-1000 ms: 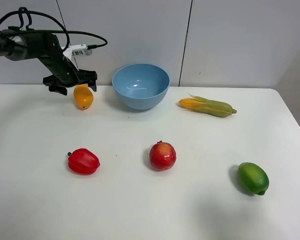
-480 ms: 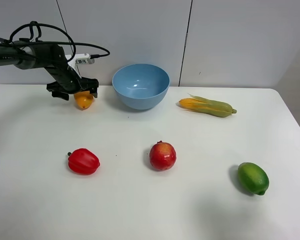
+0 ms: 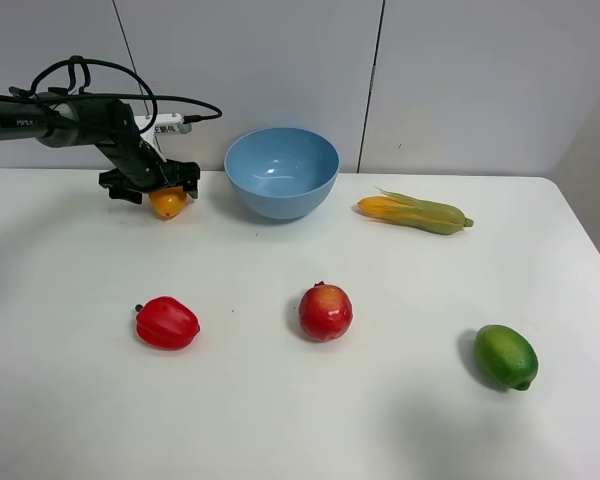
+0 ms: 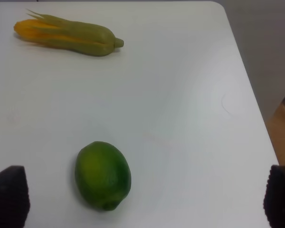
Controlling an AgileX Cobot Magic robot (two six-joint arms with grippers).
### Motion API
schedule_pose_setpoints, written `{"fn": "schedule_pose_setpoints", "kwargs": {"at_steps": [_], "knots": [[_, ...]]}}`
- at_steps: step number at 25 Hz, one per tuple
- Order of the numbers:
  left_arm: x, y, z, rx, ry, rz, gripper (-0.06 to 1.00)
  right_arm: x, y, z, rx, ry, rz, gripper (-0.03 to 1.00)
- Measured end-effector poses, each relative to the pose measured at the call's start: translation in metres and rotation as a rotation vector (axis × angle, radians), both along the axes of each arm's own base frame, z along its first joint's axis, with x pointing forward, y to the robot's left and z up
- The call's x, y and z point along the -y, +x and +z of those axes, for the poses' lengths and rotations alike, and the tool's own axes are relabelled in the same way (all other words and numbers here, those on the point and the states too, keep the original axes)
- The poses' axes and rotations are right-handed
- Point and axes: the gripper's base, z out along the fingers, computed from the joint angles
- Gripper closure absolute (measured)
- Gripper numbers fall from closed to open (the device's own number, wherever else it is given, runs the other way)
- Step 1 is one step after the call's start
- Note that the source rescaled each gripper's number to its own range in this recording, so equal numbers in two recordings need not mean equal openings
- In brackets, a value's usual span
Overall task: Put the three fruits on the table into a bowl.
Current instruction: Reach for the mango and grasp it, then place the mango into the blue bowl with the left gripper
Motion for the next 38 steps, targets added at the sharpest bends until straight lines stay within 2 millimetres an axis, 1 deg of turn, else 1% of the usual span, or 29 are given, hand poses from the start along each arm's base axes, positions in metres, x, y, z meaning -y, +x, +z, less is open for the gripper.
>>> {"fn": "schedule_pose_setpoints", "kwargs": {"at_steps": [3, 4, 5, 6, 7, 8, 9, 11, 12, 14, 15, 17, 19, 20, 22, 23, 25, 27, 29, 32, 35, 38], "knots": [[0.0, 0.0, -0.001, 0.003, 0.0, 0.0, -0.06, 0.0, 0.0, 0.0, 0.0, 0.0, 0.0, -0.03], [0.0, 0.0, -0.001, 0.004, 0.001, -0.001, -0.02, 0.0, 0.0, 0.0, 0.0, 0.0, 0.0, -0.03], [0.0, 0.0, -0.001, 0.004, 0.008, -0.005, 0.09, 0.0, 0.0, 0.0, 0.0, 0.0, 0.0, -0.03], [-0.001, 0.0, -0.001, 0.005, 0.014, -0.009, 0.3, 0.0, 0.0, 0.0, 0.0, 0.0, 0.0, -0.03], [-0.001, 0.001, -0.001, 0.006, 0.023, -0.014, 0.56, 0.0, 0.0, 0.0, 0.0, 0.0, 0.0, -0.03], [-0.002, 0.001, -0.001, 0.008, 0.036, -0.022, 0.93, 0.0, 0.0, 0.0, 0.0, 0.0, 0.0, -0.03], [-0.002, 0.001, -0.001, 0.009, 0.044, -0.027, 0.94, 0.0, 0.0, 0.0, 0.0, 0.0, 0.0, -0.03], [-0.003, 0.0, -0.001, 0.004, 0.067, -0.045, 0.92, 0.0, 0.0, 0.0, 0.0, 0.0, 0.0, -0.03], [-0.004, -0.001, 0.002, -0.004, 0.081, -0.058, 0.92, 0.0, 0.0, 0.0, 0.0, 0.0, 0.0, -0.03], [-0.004, -0.004, 0.016, -0.009, 0.102, -0.086, 0.92, 0.0, 0.0, 0.0, 0.0, 0.0, 0.0, -0.03], [-0.004, -0.006, 0.03, 0.0, 0.117, -0.109, 0.92, 0.0, 0.0, 0.0, 0.0, 0.0, 0.0, -0.03], [0.001, -0.013, 0.071, 0.051, 0.144, -0.169, 0.92, 0.0, 0.0, 0.0, 0.0, 0.0, 0.0, -0.03], [0.014, -0.024, 0.122, 0.152, 0.177, -0.256, 0.92, 0.0, 0.0, 0.0, 0.0, -0.005, -0.003, -0.03], [0.024, -0.031, 0.145, 0.206, 0.188, -0.304, 0.92, 0.0, 0.0, 0.0, 0.0, 0.0, 0.0, -0.03], [0.047, -0.045, 0.175, 0.287, 0.186, -0.388, 0.92, 0.0, 0.0, 0.0, 0.0, 0.0, 0.0, -0.03], [0.057, -0.051, 0.184, 0.312, 0.181, -0.423, 0.92, 0.0, 0.0, 0.0, 0.0, 0.0, 0.0, -0.03], [0.078, -0.058, 0.189, 0.347, 0.166, -0.488, 0.92, 0.0, 0.0, 0.0, 0.0, 0.0, 0.0, -0.03], [0.095, -0.058, 0.185, 0.373, 0.146, -0.522, 0.92, 0.0, 0.0, 0.0, 0.0, 0.0, 0.0, -0.03], [0.108, -0.055, 0.181, 0.432, 0.119, -0.53, 0.92, 0.0, 0.0, 0.0, 0.0, 0.0, 0.0, -0.03], [0.121, -0.045, 0.169, 0.516, 0.083, -0.515, 0.92, 0.0, 0.0, 0.0, 0.0, 0.0, 0.0, -0.03], [0.127, -0.034, 0.147, 0.532, 0.062, -0.492, 0.92, 0.0, 0.0, 0.0, 0.0, 0.0, 0.0, -0.03], [0.13, -0.027, 0.117, 0.485, 0.063, -0.49, 0.92, 0.0, 0.0, 0.0, 0.0, 0.0, 0.0, -0.03]]}}
